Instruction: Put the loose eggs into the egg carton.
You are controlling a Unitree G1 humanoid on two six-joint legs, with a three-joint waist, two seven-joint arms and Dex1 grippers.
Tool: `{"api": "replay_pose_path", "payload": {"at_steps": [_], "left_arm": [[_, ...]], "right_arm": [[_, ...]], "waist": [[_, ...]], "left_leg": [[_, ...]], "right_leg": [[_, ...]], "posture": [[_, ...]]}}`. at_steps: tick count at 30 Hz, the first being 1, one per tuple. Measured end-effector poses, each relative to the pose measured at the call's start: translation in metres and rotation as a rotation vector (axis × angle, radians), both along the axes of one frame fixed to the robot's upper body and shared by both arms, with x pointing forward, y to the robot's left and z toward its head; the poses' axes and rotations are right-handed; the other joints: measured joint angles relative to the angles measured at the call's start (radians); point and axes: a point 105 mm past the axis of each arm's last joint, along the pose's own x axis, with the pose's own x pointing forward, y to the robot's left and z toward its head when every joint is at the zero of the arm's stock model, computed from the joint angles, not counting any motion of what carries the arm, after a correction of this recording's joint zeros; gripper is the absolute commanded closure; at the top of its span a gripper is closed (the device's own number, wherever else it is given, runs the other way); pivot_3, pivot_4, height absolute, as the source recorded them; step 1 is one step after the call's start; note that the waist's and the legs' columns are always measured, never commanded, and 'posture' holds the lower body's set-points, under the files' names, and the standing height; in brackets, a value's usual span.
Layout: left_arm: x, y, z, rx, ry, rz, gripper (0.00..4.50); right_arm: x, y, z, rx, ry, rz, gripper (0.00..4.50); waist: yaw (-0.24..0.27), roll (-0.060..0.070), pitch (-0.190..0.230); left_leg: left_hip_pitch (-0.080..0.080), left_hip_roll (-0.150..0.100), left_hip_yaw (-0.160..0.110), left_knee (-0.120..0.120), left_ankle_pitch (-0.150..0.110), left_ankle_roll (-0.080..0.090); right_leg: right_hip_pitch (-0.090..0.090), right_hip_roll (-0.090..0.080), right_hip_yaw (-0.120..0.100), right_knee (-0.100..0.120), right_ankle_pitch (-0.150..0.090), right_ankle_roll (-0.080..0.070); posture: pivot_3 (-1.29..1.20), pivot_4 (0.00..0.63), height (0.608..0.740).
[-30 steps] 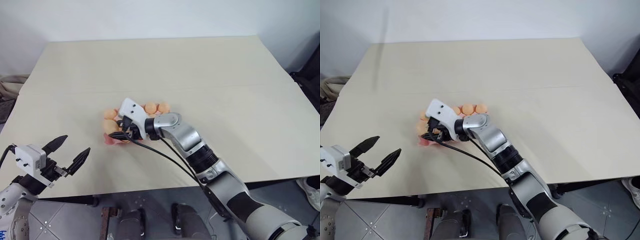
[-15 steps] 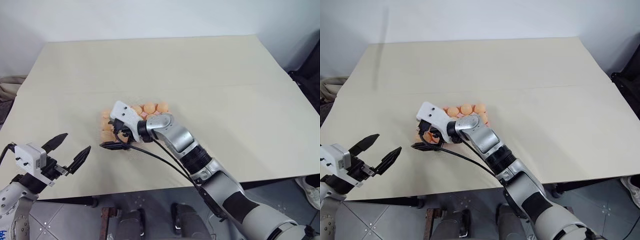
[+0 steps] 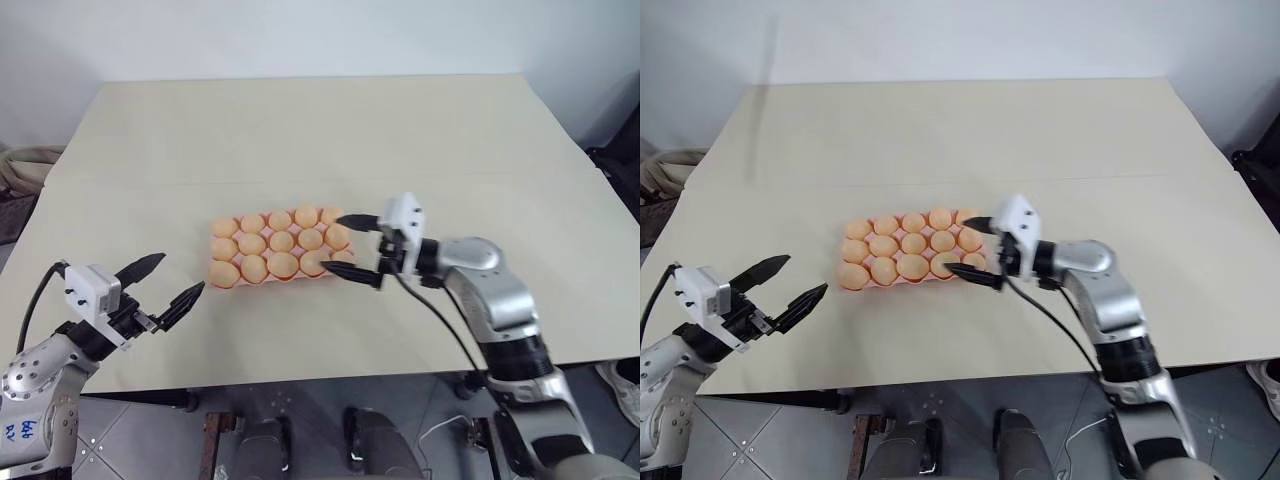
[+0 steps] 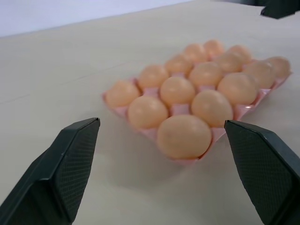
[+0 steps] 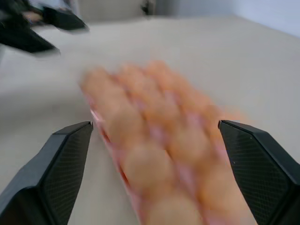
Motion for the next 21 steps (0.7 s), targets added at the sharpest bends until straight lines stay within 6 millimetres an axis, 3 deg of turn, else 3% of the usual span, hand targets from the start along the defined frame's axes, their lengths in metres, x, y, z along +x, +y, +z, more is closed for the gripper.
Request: {"api": "replay_pose_path", "payload": {"at_steps": [5,11,21], "left_arm": [[0.002,-0.003,-0.001,0.022,0.013,-0.029,0.0],[0.003,0.001,-0.006,0.054,0.04,-0.023,0.0],[0.003,0.003,-0.006,0.108,0.017,0.0,0.0]], "right_arm": [[-0.006,-0.052,-0.017,-0.027,0.003,-0.13,0.03],[-0.009,-0.094,-0.024,-0.003,-0.015,-0.245,0.03],[0.0,-0.108,-0.016,0.034,-0.051,-0.32,0.03]], "waist": [[0.003,0.0,0.0],[0.011,0.0,0.0],[0.021,0.0,0.0]], "left_leg": [[0.0,0.001,0.0,0.0,0.0,0.0],[0.002,0.001,0.001,0.001,0.001,0.002],[0.002,0.001,0.001,0.002,0.002,0.002]], "right_leg": [[0.0,0.0,0.0,0.0,0.0,0.0],[0.001,0.0,0.001,0.001,0.001,-0.001],[0.002,0.0,0.001,0.0,0.001,-0.002]], "posture": [[0.0,0.15,0.74],[0.0,0.15,0.74],[0.0,0.15,0.74]]}}
